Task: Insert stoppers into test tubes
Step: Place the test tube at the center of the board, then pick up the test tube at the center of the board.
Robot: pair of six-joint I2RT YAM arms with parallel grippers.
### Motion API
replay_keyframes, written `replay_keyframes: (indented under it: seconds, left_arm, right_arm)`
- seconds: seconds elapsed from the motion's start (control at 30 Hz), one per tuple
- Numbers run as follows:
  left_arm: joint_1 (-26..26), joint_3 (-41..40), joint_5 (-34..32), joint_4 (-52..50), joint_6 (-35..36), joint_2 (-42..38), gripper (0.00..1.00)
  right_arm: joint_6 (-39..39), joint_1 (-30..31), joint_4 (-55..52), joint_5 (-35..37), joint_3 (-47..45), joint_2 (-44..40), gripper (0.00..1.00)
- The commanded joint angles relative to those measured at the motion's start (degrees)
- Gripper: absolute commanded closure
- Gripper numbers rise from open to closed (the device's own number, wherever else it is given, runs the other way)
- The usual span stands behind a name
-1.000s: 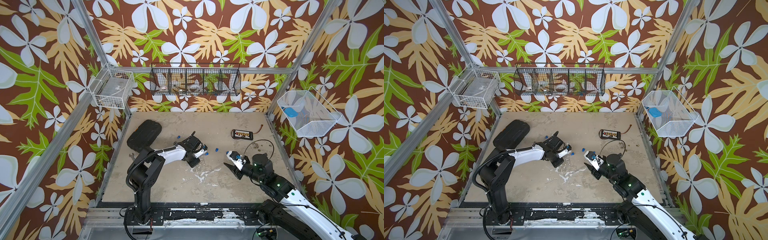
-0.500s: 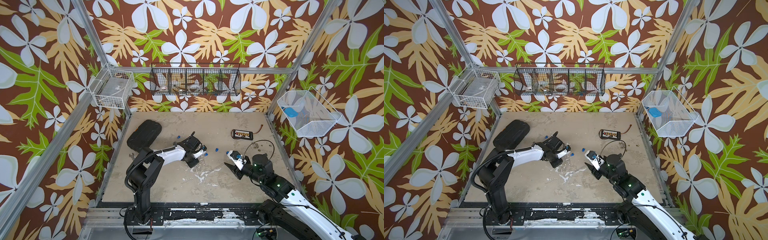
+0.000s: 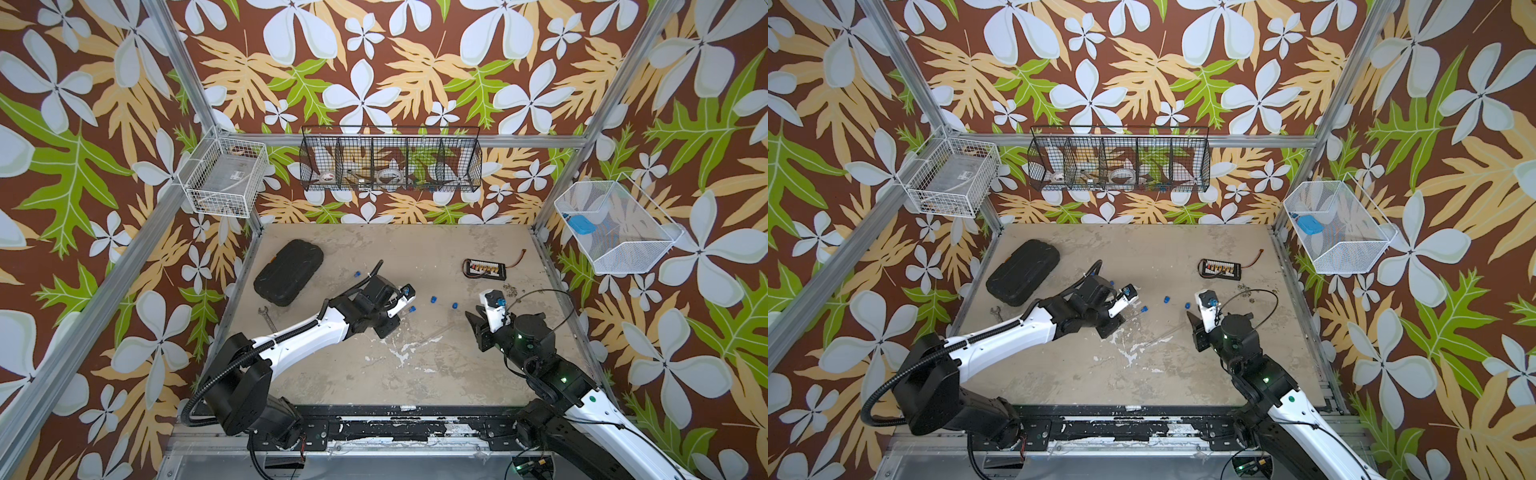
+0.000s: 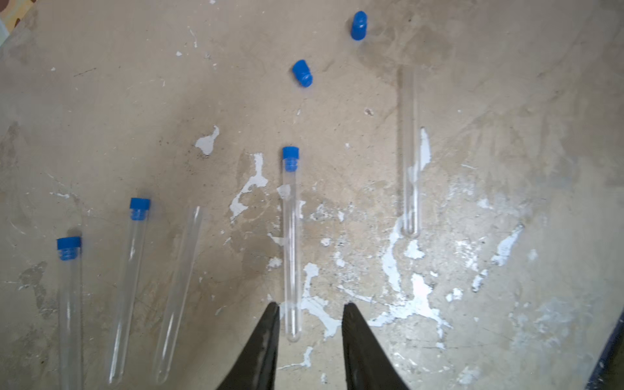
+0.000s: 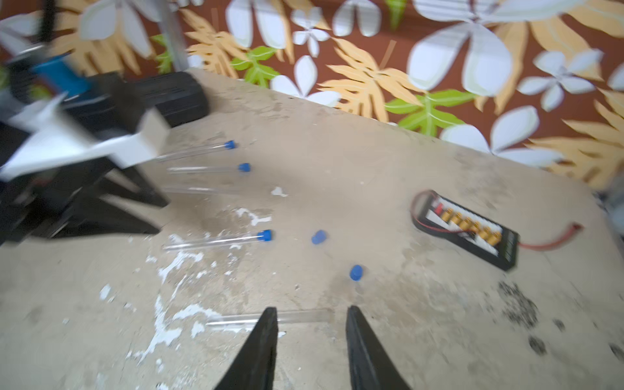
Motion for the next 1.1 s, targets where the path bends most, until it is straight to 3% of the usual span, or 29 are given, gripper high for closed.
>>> replay_keyframes:
  seconds: [0.0, 0.13, 0.3, 0.6, 1.07]
  left_arm:
    - [-3.28, -1.13, -2.19, 4.81, -8.0, -1.09, 0.66]
    - [-8.42, -1.13, -2.72, 7.15, -12.7, 0.33, 0.64]
    - [-10.67, 4.48, -2.83, 3.54, -12.56, 8.17, 0.62]
    - [-10.79, 15.79, -1.47, -1.53, -11.99, 21.28, 0.6]
    - [-10.93, 24.94, -1.03, -3.82, -14.06, 31.89, 0.59]
  right_arm:
    - [8.93, -3.6, -3.66, 8.19, 3.26, 2.35, 0.65]
    - [9.29, -9.49, -7.55, 5.01, 7.4, 7.54, 0.61]
    - [11.06, -10.92, -7.44, 1.46, 8.19, 10.11, 0.6]
    - [10.12, -10.97, -8.11, 3.24, 6.98, 6.6, 0.58]
    - [10.8, -10.92, -7.72, 2.54, 6.18, 6.63, 0.57]
